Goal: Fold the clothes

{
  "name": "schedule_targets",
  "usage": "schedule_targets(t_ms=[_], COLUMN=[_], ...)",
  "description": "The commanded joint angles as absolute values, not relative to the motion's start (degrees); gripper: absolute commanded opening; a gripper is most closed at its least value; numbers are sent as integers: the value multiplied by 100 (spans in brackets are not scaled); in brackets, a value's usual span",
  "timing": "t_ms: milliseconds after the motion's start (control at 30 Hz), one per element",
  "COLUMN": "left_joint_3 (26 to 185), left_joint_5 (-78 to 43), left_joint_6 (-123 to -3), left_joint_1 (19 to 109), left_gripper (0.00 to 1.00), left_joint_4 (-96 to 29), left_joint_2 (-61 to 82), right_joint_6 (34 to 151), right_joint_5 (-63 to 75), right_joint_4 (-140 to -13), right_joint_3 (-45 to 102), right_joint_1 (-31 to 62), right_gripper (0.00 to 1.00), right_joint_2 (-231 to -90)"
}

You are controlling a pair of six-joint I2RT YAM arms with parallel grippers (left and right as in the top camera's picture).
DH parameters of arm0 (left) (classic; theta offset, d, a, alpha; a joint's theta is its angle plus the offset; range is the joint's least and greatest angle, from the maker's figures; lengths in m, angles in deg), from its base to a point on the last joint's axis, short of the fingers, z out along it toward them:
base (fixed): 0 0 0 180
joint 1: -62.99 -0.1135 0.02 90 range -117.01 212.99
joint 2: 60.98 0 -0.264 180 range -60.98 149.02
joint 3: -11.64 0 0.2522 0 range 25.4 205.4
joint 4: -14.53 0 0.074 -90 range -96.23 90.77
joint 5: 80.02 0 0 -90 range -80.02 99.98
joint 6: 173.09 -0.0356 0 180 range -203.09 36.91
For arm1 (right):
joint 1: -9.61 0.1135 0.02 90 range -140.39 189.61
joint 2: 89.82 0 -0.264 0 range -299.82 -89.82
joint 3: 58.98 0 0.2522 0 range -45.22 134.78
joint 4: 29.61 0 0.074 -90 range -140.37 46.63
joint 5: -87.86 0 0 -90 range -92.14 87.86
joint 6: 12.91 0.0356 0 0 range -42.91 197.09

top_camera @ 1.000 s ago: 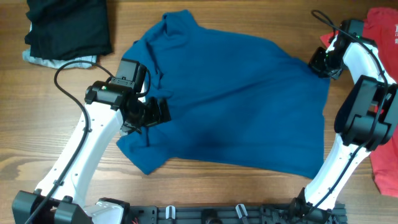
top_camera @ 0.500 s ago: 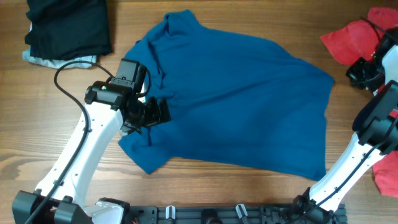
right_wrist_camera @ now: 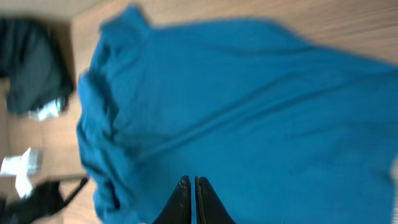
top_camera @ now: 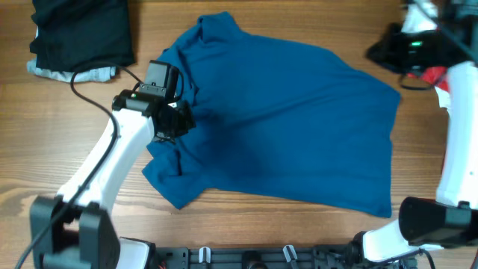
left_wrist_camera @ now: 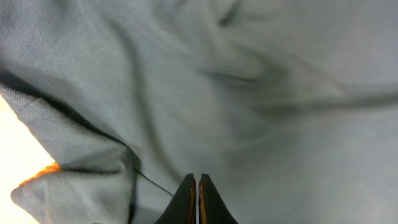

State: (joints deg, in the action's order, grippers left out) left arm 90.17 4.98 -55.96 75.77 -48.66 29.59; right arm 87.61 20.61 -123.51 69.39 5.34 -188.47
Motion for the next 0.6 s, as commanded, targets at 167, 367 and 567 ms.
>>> schedule_targets(t_ms=[167,367,567], left_joint_3=[9015,9013,9011], left_joint_5=[468,573,1241], left_joint_6=[-5563,-5563,-5394], left_joint_1=[7174,6827,6265], left_gripper=[4,4,4], left_joint_4=[-4676,-4783,-5448], left_joint_2=[4252,4825,4845], right_joint_6=[9234,9260,9225], right_joint_5=[1121,1095,1092], right_joint_4=[-12095,-12089,-12056], right_joint_3=[6550,6500,6500], right_joint_1=[2042,2162,2162], right_gripper=[4,4,4], right_joint_2=[-18974,-18974,-18974])
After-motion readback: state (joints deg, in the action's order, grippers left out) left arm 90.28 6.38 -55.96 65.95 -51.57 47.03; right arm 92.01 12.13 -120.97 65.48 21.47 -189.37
